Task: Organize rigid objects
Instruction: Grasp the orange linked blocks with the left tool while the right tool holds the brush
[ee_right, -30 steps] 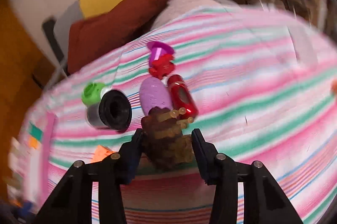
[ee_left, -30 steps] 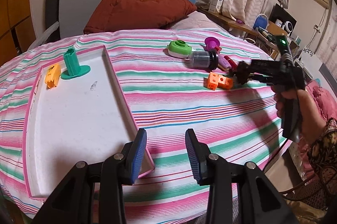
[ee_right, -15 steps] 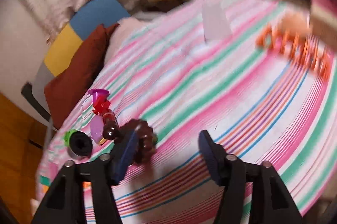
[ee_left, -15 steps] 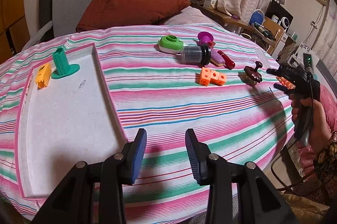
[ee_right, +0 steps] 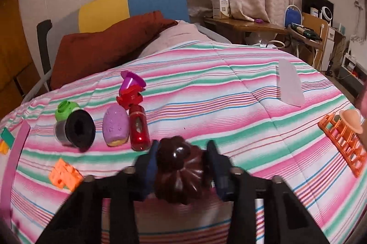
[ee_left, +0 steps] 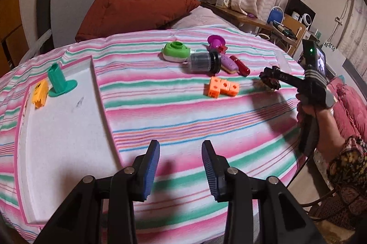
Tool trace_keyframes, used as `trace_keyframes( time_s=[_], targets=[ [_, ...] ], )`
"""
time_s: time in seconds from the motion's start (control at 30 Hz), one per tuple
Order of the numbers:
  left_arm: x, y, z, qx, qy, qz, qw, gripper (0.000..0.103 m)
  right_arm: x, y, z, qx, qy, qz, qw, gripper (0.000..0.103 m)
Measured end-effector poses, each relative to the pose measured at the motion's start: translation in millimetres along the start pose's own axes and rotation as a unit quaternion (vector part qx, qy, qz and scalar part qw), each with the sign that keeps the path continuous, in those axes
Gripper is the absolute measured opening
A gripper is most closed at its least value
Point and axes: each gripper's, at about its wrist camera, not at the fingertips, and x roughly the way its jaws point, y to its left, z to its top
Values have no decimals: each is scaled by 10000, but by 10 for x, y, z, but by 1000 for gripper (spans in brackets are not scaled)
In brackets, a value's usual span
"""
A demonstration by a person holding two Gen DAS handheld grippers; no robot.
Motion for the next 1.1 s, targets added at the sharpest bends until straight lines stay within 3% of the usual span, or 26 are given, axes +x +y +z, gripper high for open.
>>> trace_keyframes(
  time_s=[0.07, 0.27, 0.33, 0.53, 0.67, 0.77, 1.1],
  targets=[
    [39, -55, 69, 7, 1, -39, 10000, 38, -25, 12, 9, 21, -36, 89, 10000, 22],
    [243, -386, 339, 288, -108, -169, 9994, 38, -142, 155, -129, -39, -130, 584, 9982, 21],
    [412, -514, 460, 436, -111, -183, 9988, 38, -161, 195, -163, -45, -159, 541, 9984, 21],
    [1007, -734, 696, 565, 474, -172, 9971, 38, -187, 285, -207, -150, -229, 373, 9989, 21],
    [1251, -800, 796, 708, 474, -246, 9961, 39, -181, 261, -218, -94, -257, 397, 9988, 21],
    [1329, -829, 841, 937, 391, -51, 9948, 39, -179, 249, -221, -72, -268, 412, 9988, 21],
    [1349, -736, 828, 945, 313, -457, 9940, 40, -176, 267, -235, -48, -292, 403, 9988, 21]
  ],
)
